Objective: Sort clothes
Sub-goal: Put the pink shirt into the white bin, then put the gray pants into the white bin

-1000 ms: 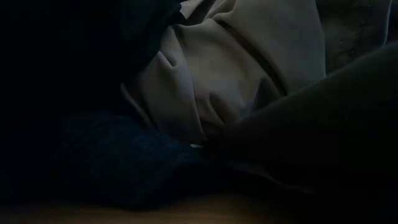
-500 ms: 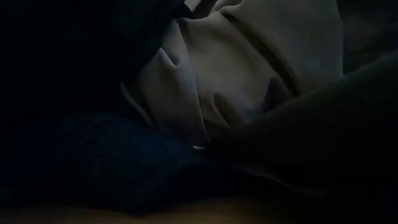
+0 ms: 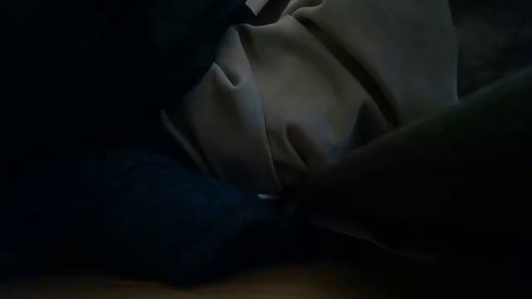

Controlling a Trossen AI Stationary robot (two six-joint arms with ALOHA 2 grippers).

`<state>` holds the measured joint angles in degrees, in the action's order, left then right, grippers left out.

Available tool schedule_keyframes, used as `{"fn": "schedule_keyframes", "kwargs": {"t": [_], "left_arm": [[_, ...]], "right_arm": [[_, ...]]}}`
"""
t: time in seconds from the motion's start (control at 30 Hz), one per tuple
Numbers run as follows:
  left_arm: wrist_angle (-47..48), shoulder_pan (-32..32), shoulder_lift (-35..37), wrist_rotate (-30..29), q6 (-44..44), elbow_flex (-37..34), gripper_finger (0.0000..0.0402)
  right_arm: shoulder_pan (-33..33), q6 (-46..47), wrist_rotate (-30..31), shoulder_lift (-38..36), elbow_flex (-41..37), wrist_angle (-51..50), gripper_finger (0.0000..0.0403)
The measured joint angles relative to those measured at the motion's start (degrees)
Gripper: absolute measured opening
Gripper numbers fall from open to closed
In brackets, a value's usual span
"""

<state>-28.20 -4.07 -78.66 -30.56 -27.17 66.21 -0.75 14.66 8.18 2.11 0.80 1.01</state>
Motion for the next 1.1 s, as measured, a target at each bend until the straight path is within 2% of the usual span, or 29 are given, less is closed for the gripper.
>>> {"fn": "schedule_keyframes", "kwargs": {"t": [0.13, 0.27, 0.43, 0.67, 0.97, 1.1], "left_arm": [[-8.22, 4.56, 1.90, -0.38, -6.18, 3.40, 0.0011], [-6.44, 9.50, 1.76, -1.42, -7.10, 5.06, 0.0011], [4.36, 14.48, 0.77, -2.12, -1.19, 5.04, 0.0012], [25.37, 18.84, 0.29, -2.30, 12.23, 4.99, 0.0065], [37.25, 20.81, 0.79, -2.28, 26.70, 5.05, 0.0130], [42.26, 19.66, 1.12, 0.20, 30.50, 5.06, 0.0165]], "right_arm": [[0.00, 0.00, 0.27, -0.02, 0.00, 0.78, 0.0266], [0.00, 0.00, 0.27, -0.02, 0.00, 0.61, 0.0266], [0.00, 0.00, 0.25, -0.02, 0.00, 0.37, 0.0266], [0.00, 0.26, 0.24, 0.00, 0.00, -0.02, 0.0266], [0.02, -1.42, 0.24, -0.02, 0.00, 4.62, 0.0266], [0.02, -1.36, -0.21, -0.02, 0.00, 4.50, 0.0266]]}}
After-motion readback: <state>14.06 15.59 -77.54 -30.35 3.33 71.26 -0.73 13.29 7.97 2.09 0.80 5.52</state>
